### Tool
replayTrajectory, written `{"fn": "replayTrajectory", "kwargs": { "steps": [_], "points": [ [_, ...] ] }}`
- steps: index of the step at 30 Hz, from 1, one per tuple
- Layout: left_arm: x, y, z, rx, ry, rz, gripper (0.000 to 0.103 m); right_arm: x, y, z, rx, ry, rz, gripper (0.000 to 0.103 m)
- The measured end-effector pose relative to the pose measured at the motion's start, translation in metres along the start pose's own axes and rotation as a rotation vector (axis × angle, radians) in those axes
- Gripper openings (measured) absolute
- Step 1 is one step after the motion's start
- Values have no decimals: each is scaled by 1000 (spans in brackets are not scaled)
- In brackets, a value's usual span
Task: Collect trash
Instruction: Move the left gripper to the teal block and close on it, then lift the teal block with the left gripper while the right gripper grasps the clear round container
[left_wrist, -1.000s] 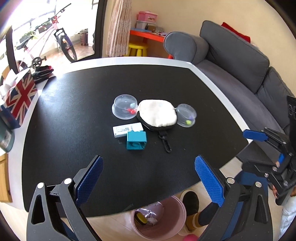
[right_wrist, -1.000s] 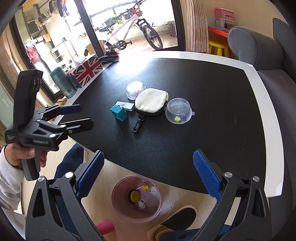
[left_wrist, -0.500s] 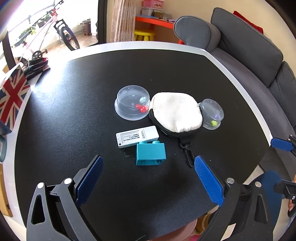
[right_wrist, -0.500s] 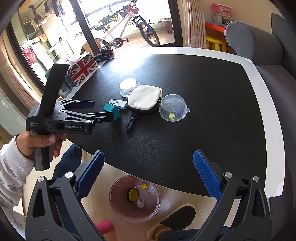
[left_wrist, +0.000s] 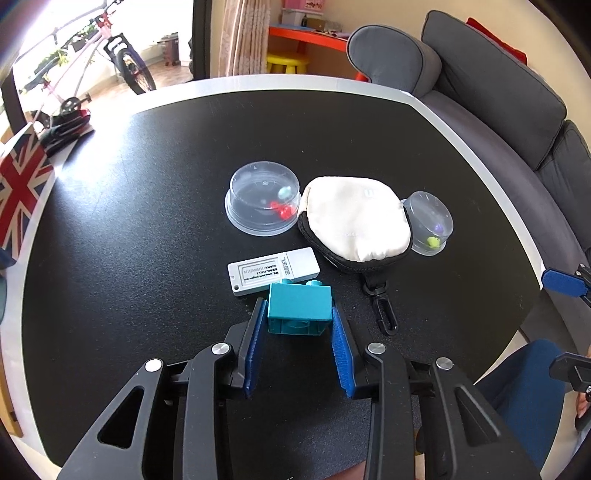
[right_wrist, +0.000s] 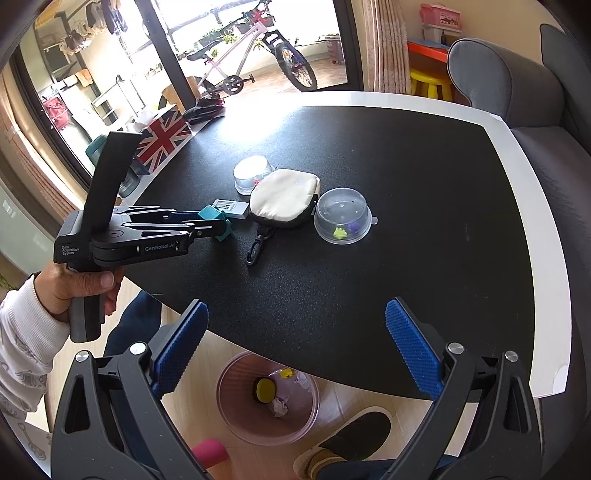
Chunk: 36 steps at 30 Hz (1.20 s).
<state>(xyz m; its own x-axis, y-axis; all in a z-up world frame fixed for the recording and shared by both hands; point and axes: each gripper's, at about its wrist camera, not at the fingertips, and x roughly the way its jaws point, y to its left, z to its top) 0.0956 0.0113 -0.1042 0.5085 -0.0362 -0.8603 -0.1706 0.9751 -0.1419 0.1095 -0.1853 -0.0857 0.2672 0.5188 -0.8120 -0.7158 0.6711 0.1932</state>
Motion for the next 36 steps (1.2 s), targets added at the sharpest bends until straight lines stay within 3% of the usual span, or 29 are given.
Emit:
{"fn": "replayTrajectory", "kwargs": {
  "steps": [15,33,34,36],
  "points": [
    [-28,-3,0,7,-60,-7,33,24,-4,35,-50,18,-25,95],
    [-37,8,-6,-22,-73,-23,33,90,-23,74,-135,153,-71,95],
    [-37,9,-6,-24,-72,-23,33,93,-23,75,-141,155,-73,95],
    [-36,11,-8,-28,-70,-23,33,99,-23,76,-154,166,-77,84]
  ]
}}
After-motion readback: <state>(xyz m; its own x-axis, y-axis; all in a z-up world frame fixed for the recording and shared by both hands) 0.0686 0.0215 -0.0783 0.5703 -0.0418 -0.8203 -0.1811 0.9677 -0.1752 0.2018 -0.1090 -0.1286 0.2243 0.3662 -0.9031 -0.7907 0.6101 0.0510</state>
